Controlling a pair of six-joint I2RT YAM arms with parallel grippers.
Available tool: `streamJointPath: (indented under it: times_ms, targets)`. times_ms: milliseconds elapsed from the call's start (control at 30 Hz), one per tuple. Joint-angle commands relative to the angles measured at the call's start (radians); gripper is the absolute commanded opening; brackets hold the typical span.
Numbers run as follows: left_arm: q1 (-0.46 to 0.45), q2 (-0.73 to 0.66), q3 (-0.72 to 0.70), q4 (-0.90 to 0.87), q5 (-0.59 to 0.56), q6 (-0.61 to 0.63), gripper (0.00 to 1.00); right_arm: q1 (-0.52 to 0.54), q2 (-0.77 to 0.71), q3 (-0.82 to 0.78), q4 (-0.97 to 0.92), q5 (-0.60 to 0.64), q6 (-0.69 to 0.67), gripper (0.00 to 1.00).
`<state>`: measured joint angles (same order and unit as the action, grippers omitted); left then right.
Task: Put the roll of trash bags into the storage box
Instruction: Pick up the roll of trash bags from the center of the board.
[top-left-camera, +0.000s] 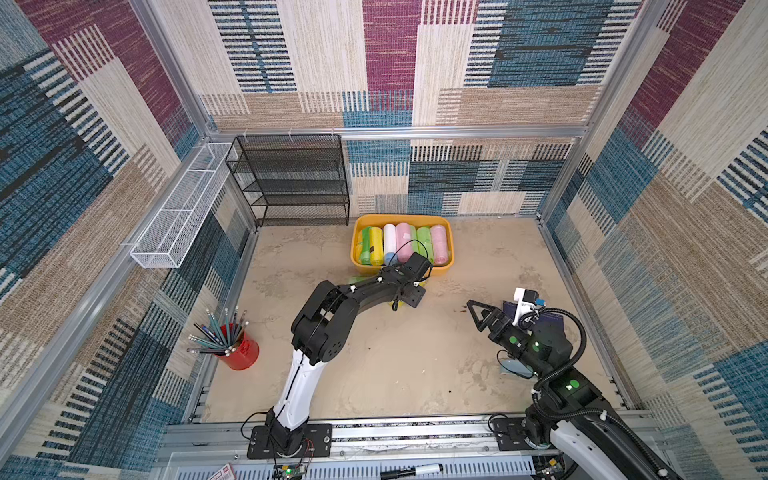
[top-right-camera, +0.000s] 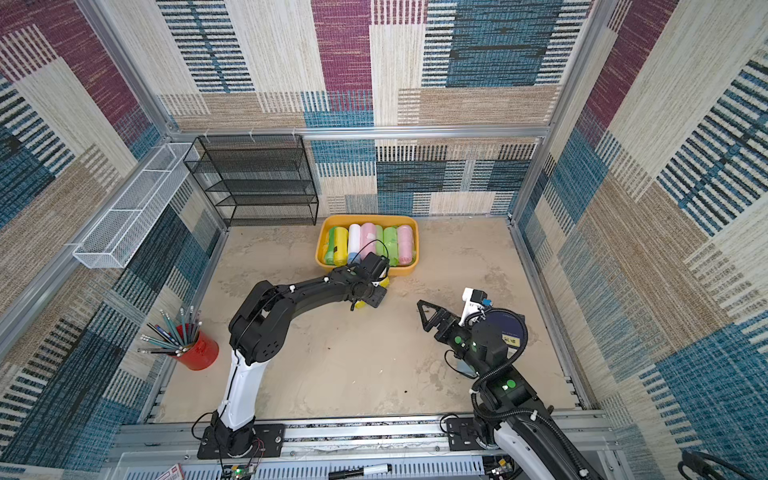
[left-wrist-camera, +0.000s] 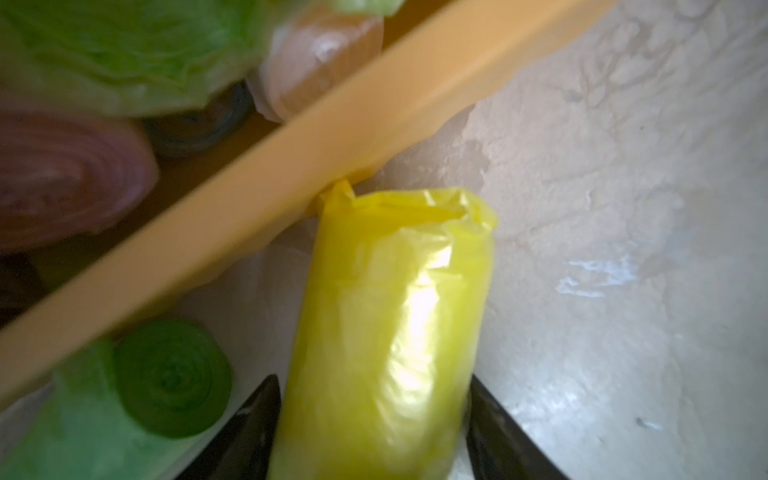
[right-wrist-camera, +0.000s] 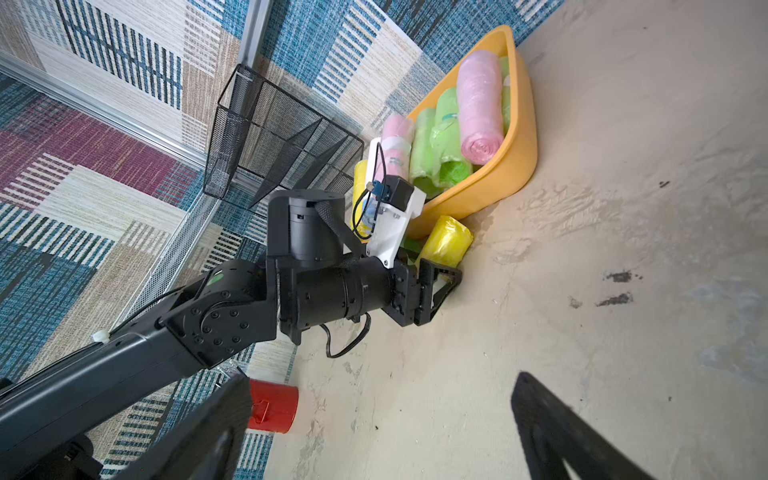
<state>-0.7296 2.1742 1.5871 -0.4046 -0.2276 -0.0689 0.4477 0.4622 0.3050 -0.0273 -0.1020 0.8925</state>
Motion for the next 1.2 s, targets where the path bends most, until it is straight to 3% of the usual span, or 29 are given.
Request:
streamJointPath:
  times_ms: [0, 100, 233, 567, 767, 1167]
  targets:
    - [-0.002, 0.01, -0.007, -0.026, 0.037, -0.019, 0.59, 0.0, -0.016, -0.011, 0.001, 0.03, 0.017, 0.99]
    - [-0.008, 0.003, -0.014, -0.025, 0.037, -0.032, 0.44, 0.0, -0.019, -0.02, 0.002, 0.029, 0.022, 0.99]
    - [-0.013, -0.017, -0.031, -0.028, 0.034, -0.051, 0.33, 0.0, -0.019, -0.03, -0.001, 0.003, 0.026, 0.99]
    - [-0.014, -0.118, -0.126, -0.045, 0.095, -0.209, 0.29, 0.0, -0.042, -0.103, -0.023, -0.084, 0.07, 0.99]
    - [-0.015, -0.206, -0.156, -0.051, 0.156, -0.311, 0.29, 0.0, 0.019, -0.108, -0.005, -0.166, 0.08, 0.99]
    - [-0.018, -0.258, 0.007, -0.128, 0.179, -0.409, 0.21, 0.0, 0.108, -0.041, 0.006, -0.216, 0.038, 0.99]
